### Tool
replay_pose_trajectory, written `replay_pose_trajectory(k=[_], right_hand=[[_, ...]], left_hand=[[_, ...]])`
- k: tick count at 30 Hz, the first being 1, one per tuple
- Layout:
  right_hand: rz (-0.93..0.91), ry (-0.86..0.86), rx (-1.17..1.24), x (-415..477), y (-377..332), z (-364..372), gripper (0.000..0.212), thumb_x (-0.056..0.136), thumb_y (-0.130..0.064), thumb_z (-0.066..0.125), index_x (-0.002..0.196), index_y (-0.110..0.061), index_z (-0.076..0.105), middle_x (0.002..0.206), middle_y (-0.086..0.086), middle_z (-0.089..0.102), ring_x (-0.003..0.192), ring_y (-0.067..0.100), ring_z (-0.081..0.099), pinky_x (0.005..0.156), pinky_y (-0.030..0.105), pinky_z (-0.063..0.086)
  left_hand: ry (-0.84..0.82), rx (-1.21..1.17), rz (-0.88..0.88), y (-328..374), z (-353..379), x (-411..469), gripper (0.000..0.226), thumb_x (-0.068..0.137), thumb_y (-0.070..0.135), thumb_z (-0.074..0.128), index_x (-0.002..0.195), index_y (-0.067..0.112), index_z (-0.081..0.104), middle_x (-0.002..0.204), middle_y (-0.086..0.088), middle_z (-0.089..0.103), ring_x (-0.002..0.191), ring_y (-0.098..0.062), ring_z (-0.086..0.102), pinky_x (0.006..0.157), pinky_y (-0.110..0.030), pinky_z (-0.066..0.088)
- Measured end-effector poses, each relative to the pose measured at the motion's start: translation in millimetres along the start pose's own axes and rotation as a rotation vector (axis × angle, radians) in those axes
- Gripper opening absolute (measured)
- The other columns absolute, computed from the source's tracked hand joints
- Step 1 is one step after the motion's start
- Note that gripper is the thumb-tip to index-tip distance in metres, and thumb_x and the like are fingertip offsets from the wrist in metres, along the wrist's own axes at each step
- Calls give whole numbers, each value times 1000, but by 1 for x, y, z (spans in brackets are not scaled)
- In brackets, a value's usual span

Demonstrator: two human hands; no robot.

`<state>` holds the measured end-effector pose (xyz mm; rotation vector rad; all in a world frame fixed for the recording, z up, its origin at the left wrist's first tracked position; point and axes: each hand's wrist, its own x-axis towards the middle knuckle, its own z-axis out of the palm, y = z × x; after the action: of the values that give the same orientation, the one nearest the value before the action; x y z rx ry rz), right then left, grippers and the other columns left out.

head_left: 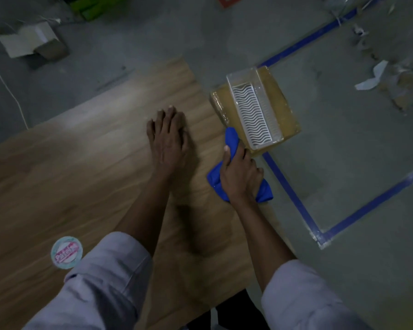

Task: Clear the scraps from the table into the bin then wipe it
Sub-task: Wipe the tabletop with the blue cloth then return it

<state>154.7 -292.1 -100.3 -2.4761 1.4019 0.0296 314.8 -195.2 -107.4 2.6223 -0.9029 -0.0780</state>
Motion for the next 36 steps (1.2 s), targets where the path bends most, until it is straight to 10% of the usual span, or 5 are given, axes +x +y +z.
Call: replay_pose_trajectory(k=[18, 24, 29, 36], right_hand=[[-153, 148, 210, 162, -168, 20, 54, 108, -50, 34, 156, -26, 37, 145, 8, 53, 120, 34, 57, 92, 49, 46], [-401, 590, 535, 176, -244, -9, 42, 99, -31, 61, 140, -22, 64, 126, 12, 67, 102, 33, 65, 78, 44, 53], [-1056, -36, 180, 92, -270, 44, 60, 92, -51, 41, 150, -37, 50, 148, 3, 55, 133, 30, 51, 109, 40, 29], [-913, 60, -46, 112, -247, 62, 52, 102, -58, 38, 153, -48, 40, 158, -10, 44, 145, 23, 39, 121, 46, 18]], left_hand=[[141, -380, -26, -9, -12, -1, 50, 98, 39, 54, 137, 9, 58, 150, -7, 53, 145, -21, 40, 124, -43, 21], [397, -640, -327, -46, -49, 30, 34, 97, 22, 57, 126, 6, 65, 122, -10, 63, 114, -25, 55, 99, -41, 48], [566, -273, -640, -99, -54, 43, 34, 91, 24, 47, 110, 0, 61, 121, -23, 60, 112, -40, 52, 98, -50, 40], [378, -111, -725, -98, -43, 35, 28, 87, 32, 54, 108, 13, 58, 141, -11, 49, 127, -34, 42, 102, -45, 31]])
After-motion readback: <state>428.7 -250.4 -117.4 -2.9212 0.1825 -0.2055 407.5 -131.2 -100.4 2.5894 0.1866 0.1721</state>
